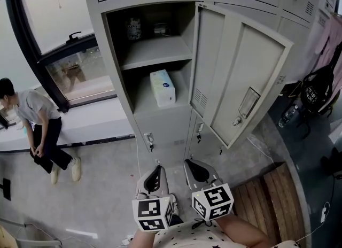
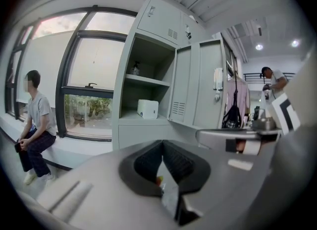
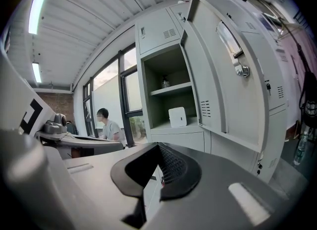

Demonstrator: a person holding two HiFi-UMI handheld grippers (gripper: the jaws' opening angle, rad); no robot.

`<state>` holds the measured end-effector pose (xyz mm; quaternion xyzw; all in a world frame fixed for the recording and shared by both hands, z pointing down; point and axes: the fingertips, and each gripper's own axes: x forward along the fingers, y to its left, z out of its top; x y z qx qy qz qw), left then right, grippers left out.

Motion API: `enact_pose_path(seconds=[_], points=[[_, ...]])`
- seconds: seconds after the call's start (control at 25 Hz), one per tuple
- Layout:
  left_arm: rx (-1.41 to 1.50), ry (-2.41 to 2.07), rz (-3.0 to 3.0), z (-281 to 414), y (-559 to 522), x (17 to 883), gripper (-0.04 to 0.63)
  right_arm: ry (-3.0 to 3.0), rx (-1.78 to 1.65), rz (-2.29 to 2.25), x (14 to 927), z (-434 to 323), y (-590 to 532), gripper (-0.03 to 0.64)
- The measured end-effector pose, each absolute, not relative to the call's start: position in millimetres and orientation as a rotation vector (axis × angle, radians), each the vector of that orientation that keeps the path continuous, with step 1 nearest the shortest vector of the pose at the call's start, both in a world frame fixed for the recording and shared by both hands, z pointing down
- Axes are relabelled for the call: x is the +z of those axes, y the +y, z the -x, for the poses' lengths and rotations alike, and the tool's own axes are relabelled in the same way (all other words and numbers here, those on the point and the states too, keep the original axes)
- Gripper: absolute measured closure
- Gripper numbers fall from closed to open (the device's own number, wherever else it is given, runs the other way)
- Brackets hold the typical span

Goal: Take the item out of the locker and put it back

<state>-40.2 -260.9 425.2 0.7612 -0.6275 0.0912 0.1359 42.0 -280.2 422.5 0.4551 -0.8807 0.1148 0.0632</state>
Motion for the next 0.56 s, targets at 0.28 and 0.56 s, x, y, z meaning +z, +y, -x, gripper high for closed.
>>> enact_pose_path(seconds=[0.28, 0.56], points=[[0.274, -1.821, -2.200, 39.5, -266.3, 425.4, 0.588, -2.668, 0.353, -1.367, 421.4, -41.2, -285.3, 0.618], [0.280, -1.822, -2.200, 41.2, -271.3, 422.5, 0.588, -2.675, 0.348, -1.350, 419.2, -36.4, -289.6, 0.618]])
